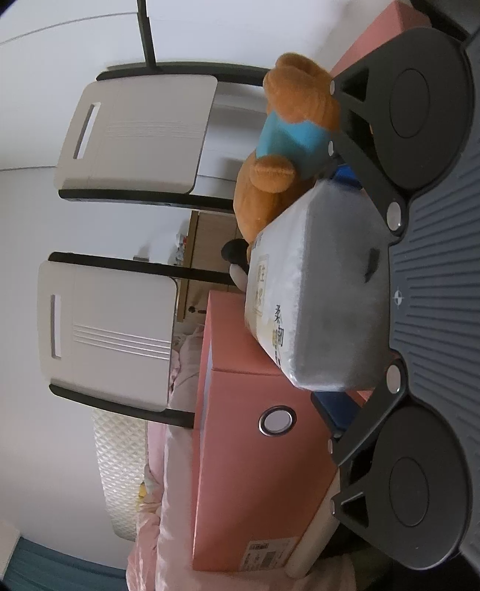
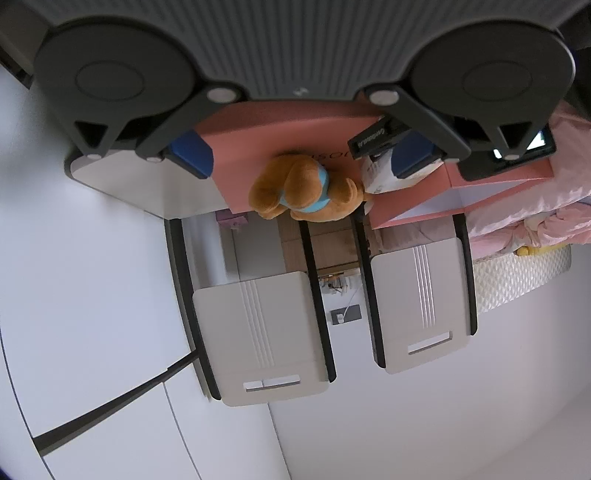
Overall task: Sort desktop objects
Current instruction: 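Close the left tool on the white tissue pack and lift it, then carry the tissue pack over the pink box and release it inside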
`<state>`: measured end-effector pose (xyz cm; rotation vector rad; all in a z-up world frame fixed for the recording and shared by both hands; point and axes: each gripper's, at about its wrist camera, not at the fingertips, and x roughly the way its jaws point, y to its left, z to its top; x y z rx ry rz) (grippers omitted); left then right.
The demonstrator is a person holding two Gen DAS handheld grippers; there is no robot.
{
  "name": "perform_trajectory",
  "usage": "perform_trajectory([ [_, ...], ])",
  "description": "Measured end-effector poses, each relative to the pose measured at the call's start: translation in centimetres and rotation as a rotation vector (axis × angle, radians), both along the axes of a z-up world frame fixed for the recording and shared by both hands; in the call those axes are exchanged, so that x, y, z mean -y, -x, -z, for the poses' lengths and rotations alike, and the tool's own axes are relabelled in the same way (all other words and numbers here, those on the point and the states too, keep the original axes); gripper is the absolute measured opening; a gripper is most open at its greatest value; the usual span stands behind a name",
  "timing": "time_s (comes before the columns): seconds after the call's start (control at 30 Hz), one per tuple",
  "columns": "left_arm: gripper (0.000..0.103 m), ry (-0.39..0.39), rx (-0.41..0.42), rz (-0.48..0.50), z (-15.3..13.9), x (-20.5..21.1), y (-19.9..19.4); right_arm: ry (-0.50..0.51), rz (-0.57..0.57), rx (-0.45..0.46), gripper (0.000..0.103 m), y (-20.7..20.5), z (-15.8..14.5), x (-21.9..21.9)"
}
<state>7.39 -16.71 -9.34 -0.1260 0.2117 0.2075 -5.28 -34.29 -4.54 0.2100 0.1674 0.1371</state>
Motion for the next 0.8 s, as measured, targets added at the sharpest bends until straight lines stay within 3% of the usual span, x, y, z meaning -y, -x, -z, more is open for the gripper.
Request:
perform_trajectory([
  [0.13, 0.1, -0.015, 0.026, 0.019, -0.1, -0.4, -0.3, 0.001, 0.005, -0.007, 0.103, -0.3, 0.1, 0.1],
  [0.2, 0.089, -0.025, 0.034, 0.039, -0.2, -0.5, -0.1, 0.004, 0.008, -0.012, 0.103, -0.3, 0.1, 0.1],
  [0.5, 0.087, -0.004, 0.002, 0.094, -1.8, -1.3, 1.1, 0.032, 0.012, -0.034, 0.103, -0.6, 0.3, -0.3],
  [0.8, 0.087, 0.008, 0.054, 0.179, -5.8, -2.4, 3.3, 0.048, 0.02, -0.043, 0.103, -0.9, 0.3, -1.1],
])
